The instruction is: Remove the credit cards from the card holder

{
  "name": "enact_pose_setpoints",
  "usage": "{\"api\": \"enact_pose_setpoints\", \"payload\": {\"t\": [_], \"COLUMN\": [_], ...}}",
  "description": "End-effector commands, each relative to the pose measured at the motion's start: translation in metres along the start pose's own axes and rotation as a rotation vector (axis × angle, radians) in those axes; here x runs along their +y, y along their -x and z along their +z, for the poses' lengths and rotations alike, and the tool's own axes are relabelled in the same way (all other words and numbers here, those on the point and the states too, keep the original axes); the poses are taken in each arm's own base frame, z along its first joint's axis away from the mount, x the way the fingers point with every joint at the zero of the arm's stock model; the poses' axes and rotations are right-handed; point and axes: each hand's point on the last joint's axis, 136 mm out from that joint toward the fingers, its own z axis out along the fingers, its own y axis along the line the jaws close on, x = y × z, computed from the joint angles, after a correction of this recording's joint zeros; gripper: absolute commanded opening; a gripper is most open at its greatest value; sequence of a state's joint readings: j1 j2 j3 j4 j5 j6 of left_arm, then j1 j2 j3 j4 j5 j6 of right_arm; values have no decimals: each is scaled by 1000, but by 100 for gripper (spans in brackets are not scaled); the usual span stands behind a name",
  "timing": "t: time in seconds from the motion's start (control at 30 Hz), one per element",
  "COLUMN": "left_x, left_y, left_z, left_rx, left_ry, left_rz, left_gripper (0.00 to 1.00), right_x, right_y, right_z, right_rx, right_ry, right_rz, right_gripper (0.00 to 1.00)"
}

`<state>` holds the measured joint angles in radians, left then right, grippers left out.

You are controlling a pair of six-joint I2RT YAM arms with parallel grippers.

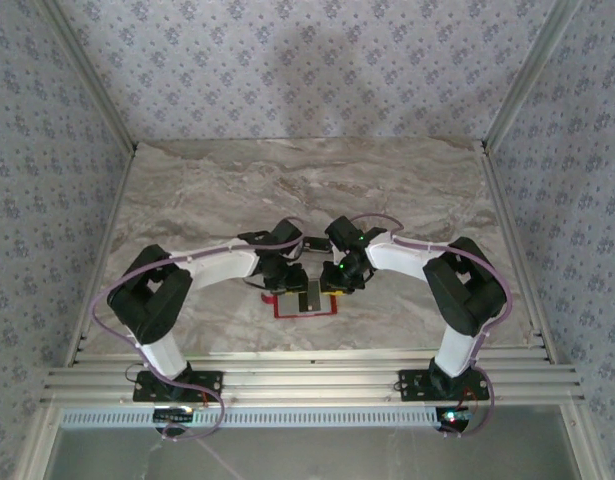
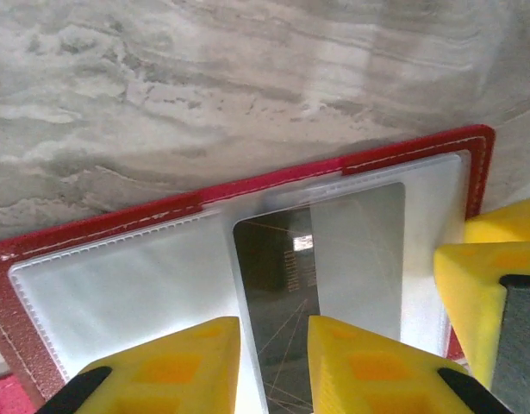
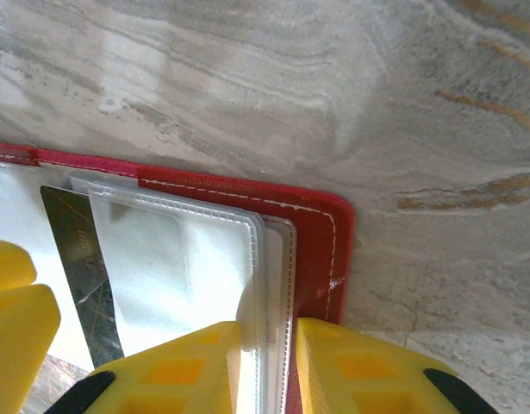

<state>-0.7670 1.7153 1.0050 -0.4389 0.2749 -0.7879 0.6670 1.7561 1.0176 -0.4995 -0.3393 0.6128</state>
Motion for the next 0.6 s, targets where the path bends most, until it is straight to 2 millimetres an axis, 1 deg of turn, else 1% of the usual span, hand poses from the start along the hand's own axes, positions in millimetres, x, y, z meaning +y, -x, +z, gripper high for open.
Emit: {"api": "enact_pose_setpoints", "payload": {"t": [0.0,0.13,0.4,0.57], "left_x": [-12,-6,-11,-12], "left_y": [0,-3,-4,-4], "left_z": [5,13,18,17], "left_rx": [24,40,57,56], "left_ry": [-127,-140,-229,-253], "left_rz": [-42,-56,-70,-69], "left_gripper": [31,32,29,20], "right_x": [-14,-13,-13,-13], "right_y": [-8,-8,-9,-9], "right_z": [3,3,4,5], "right_rx": [26,26,27,30], "right_ry": [-48,-45,-46,-44], "right_rz": [15,14,18,19], "right_gripper": [25,25,25,24]}}
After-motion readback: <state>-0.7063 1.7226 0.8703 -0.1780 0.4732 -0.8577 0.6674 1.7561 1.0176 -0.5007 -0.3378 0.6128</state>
